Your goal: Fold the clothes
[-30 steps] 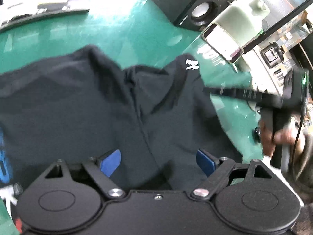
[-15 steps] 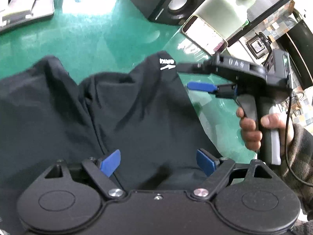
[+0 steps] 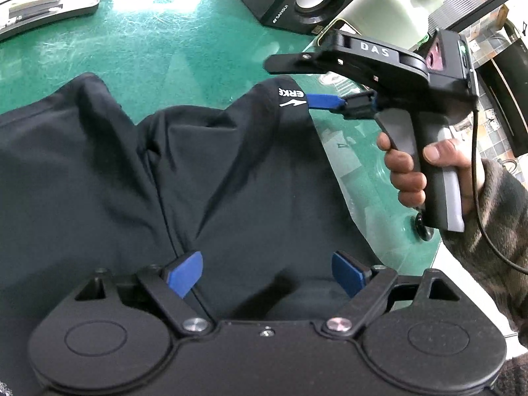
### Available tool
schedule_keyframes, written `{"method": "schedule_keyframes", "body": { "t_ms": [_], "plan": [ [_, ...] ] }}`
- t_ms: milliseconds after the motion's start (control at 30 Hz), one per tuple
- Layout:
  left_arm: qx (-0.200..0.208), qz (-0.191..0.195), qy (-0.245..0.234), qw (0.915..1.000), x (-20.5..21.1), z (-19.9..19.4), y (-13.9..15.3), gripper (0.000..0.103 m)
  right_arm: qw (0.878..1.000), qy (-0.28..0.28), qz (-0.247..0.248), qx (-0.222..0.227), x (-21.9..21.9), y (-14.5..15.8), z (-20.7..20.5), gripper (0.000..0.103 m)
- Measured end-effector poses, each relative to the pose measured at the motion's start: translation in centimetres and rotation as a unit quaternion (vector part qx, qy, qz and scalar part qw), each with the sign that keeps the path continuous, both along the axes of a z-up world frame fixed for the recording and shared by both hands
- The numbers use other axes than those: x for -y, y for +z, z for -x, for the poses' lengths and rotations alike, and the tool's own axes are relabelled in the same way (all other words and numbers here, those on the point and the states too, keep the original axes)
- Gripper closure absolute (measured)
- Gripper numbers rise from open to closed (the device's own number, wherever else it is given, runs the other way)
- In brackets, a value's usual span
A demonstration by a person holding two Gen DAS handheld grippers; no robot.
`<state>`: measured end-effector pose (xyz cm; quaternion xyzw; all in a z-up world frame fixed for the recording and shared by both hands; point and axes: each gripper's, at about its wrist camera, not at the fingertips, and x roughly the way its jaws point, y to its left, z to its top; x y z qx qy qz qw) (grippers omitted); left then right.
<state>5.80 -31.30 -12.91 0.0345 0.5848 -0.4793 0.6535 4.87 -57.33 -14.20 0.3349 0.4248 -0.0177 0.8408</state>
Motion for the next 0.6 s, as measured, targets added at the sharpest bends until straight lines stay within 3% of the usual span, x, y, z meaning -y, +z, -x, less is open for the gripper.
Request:
{"method": "schedule_keyframes", "body": {
  "t_ms": [67,133,200,300,467,600],
  "plan": [
    [0.001,-0.001,0.001,1.0000,0.0,0.0,0.0,0.017,1.000,0.015,0.013,0.000,-0.7,0.1,-0.3,0.019],
    [0.002,-0.002,0.001,1.0000,-0.1,0.1,0.1,0.017,0.999,0.031,0.030,0.000,-1.5,0.2,-0.4,0.026],
    [0.002,-0.002,0.001,1.0000,-0.1,0.1,0.1,0.016,0.998,0.044,0.038,-0.004,-1.9,0.3,-0.5,0.055],
    [0.003,-0.003,0.000,1.0000,0.0,0.1,0.2,0.016,0.998,0.051,0.035,-0.013,-2.2,0.0,-0.4,0.081],
    [0.005,-0.005,-0.003,1.0000,0.1,0.1,0.2,0.014,0.995,0.087,0.047,0.002,-3.8,0.4,0.1,0.088],
    [0.006,-0.005,-0.004,1.0000,0.2,0.2,0.1,0.013,0.984,0.159,0.074,0.035,-6.8,1.5,0.5,0.089]
  ]
}}
